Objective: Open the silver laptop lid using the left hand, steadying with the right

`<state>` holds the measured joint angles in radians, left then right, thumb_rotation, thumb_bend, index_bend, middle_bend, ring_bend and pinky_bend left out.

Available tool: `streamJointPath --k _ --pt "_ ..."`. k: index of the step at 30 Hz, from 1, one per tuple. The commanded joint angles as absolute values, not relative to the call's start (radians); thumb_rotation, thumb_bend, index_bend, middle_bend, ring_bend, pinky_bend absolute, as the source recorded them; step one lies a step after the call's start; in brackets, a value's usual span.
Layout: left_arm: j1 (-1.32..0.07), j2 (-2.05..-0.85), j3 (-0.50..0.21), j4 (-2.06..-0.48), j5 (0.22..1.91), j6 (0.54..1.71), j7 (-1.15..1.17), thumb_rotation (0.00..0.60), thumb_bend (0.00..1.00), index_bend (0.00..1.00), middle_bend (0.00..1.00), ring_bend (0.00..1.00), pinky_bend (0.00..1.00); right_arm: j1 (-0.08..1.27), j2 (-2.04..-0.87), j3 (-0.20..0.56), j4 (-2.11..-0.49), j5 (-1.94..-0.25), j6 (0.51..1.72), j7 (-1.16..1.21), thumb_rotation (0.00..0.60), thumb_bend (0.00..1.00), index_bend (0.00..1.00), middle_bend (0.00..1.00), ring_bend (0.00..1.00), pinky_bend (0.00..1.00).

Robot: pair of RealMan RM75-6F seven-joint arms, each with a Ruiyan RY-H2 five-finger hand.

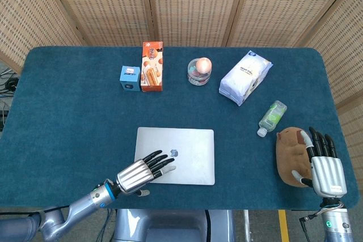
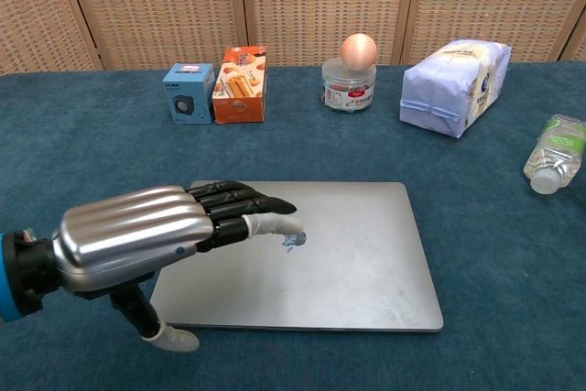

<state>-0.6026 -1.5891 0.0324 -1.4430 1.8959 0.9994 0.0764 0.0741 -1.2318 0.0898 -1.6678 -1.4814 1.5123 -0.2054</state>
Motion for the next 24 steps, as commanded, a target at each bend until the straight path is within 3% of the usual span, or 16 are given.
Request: streamJointPath --k 1,20,24 --pt "-0.637 -1.621 0.020 -1.406 1.886 0.976 0.075 0.600 0.00 0.00 0.00 0.00 0.00 0.075 -1.232 0.090 -1.667 -1.480 1.510 -0.205 0.600 0.00 0.00 0.00 0.00 0.00" --pt "-0.724 -1.791 0.021 -1.271 1.859 0.985 0.101 0.600 0.00 0.00 0.00 0.00 0.00 0.079 -1.221 0.089 -1.672 -1.472 1.499 -0.188 0.600 0.00 0.00 0.00 0.00 0.00" --pt "-0.734 -1.815 0.025 -1.254 1.842 0.979 0.107 0.600 0.05 0.00 0.00 0.00 0.00 0.079 -1.218 0.091 -1.673 -1.468 1.497 -0.181 0.600 0.00 0.00 0.00 0.00 0.00"
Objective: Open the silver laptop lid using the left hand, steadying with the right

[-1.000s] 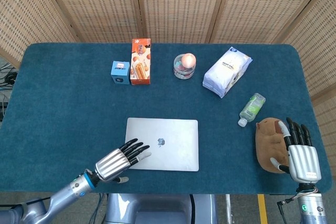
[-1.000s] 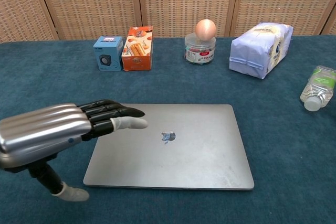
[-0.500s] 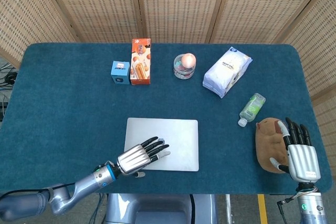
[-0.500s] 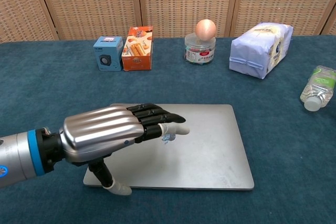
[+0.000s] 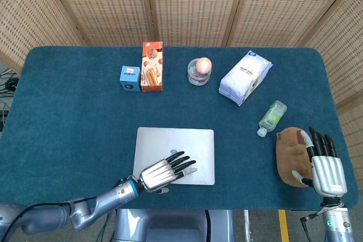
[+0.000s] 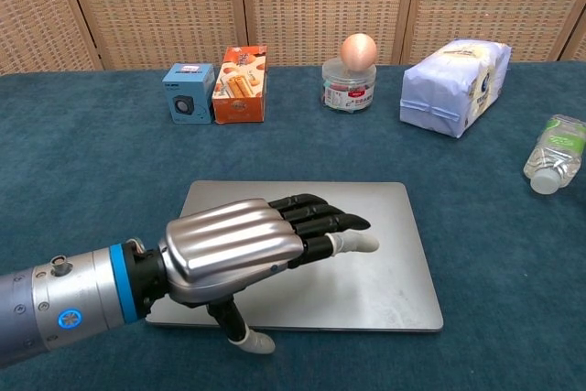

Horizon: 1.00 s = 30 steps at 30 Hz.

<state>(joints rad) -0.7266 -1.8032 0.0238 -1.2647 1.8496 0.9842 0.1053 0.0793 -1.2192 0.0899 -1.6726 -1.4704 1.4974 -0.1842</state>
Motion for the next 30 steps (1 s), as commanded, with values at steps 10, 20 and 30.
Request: streamJointPath --k 10,20,30 --pt "-0.753 -1.850 0.016 -1.224 1.805 0.977 0.135 0.600 0.09 0.00 0.00 0.00 0.00 0.081 -1.211 0.093 -1.672 -1.459 1.490 -0.166 0.600 0.00 0.00 0.00 0.00 0.00" --pt "-0.763 -1.874 0.021 -1.207 1.772 0.975 0.157 0.600 0.12 0.00 0.00 0.00 0.00 0.080 -1.204 0.094 -1.676 -1.455 1.490 -0.153 0.600 0.00 0.00 0.00 0.00 0.00" --pt "-0.764 -1.888 0.026 -1.201 1.744 0.971 0.198 0.600 0.25 0.00 0.00 0.00 0.00 0.081 -1.198 0.095 -1.677 -1.453 1.487 -0.141 0.600 0.00 0.00 0.00 0.00 0.00"
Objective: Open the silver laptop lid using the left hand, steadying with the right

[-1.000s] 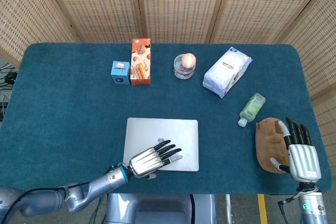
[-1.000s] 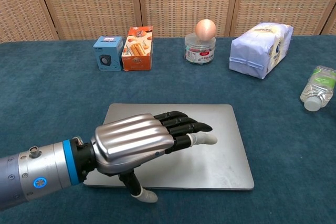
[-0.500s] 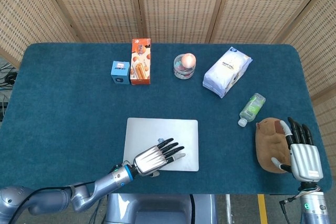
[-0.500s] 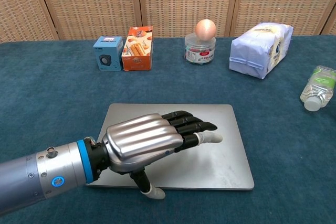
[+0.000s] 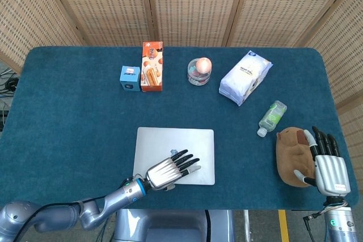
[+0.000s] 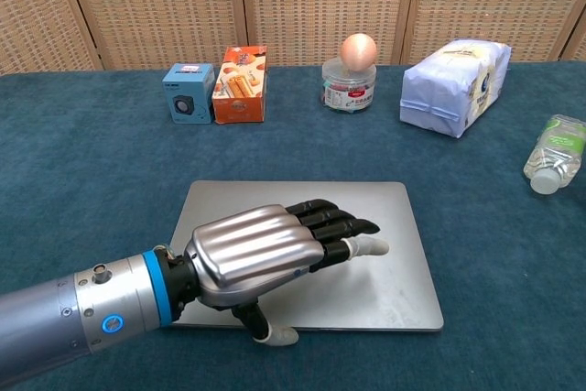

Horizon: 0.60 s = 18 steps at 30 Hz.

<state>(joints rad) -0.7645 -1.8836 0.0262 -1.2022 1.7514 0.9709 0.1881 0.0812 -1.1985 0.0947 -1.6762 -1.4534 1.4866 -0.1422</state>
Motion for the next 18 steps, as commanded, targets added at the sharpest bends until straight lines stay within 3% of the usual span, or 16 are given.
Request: streamJointPath --k 1,10,18 --pt "-0.765 -1.889 0.026 -1.200 1.742 0.971 0.202 0.600 0.26 0.00 0.00 0.00 0.00 0.081 -1.197 0.095 -1.677 -1.453 1.487 -0.140 0.600 0.00 0.00 0.00 0.00 0.00" --pt "-0.768 -1.882 0.028 -1.202 1.738 0.990 0.239 0.600 0.29 0.00 0.00 0.00 0.00 0.081 -1.193 0.095 -1.679 -1.452 1.487 -0.132 0.600 0.00 0.00 0.00 0.00 0.00" --pt "-0.778 -1.861 0.006 -1.209 1.739 1.017 0.276 0.600 0.42 0.00 0.00 0.00 0.00 0.081 -1.190 0.095 -1.680 -1.451 1.486 -0.126 0.600 0.00 0.00 0.00 0.00 0.00"
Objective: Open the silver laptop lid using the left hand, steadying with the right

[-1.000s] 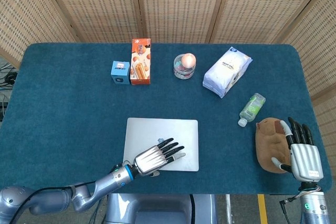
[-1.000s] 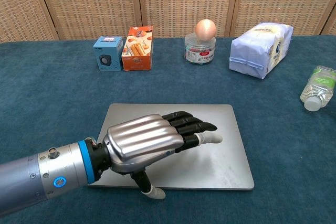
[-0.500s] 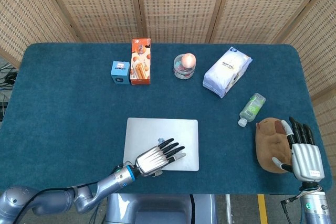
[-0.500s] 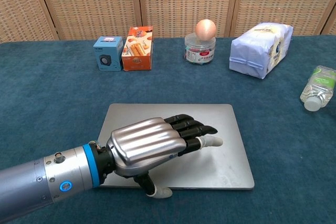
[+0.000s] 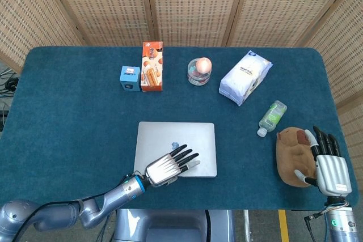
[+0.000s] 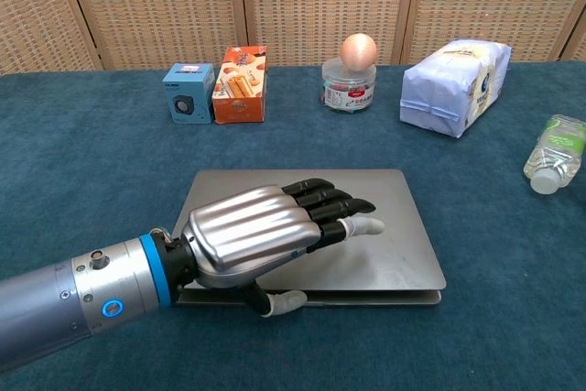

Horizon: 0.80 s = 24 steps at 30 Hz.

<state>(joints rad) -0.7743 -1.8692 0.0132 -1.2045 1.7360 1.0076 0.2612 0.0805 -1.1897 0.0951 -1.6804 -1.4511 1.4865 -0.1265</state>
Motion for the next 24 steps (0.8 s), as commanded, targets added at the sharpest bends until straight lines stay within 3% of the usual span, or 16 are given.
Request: streamJointPath --k 1,11,24 --pt "-0.779 -1.858 0.002 -1.213 1.739 1.020 0.281 0.600 0.42 0.00 0.00 0.00 0.00 0.081 -1.190 0.095 -1.680 -1.451 1.486 -0.126 0.600 0.00 0.00 0.00 0.00 0.00" --pt "-0.793 -1.836 -0.034 -1.245 1.747 1.054 0.351 0.600 0.44 0.00 0.00 0.00 0.00 0.083 -1.191 0.089 -1.680 -1.457 1.479 -0.128 0.600 0.00 0.00 0.00 0.00 0.00" --pt "-0.843 -1.832 -0.168 -1.243 1.669 1.066 0.406 0.600 0.44 0.00 0.00 0.00 0.00 0.092 -1.183 0.071 -1.669 -1.499 1.469 -0.094 0.600 0.00 0.00 0.00 0.00 0.00"
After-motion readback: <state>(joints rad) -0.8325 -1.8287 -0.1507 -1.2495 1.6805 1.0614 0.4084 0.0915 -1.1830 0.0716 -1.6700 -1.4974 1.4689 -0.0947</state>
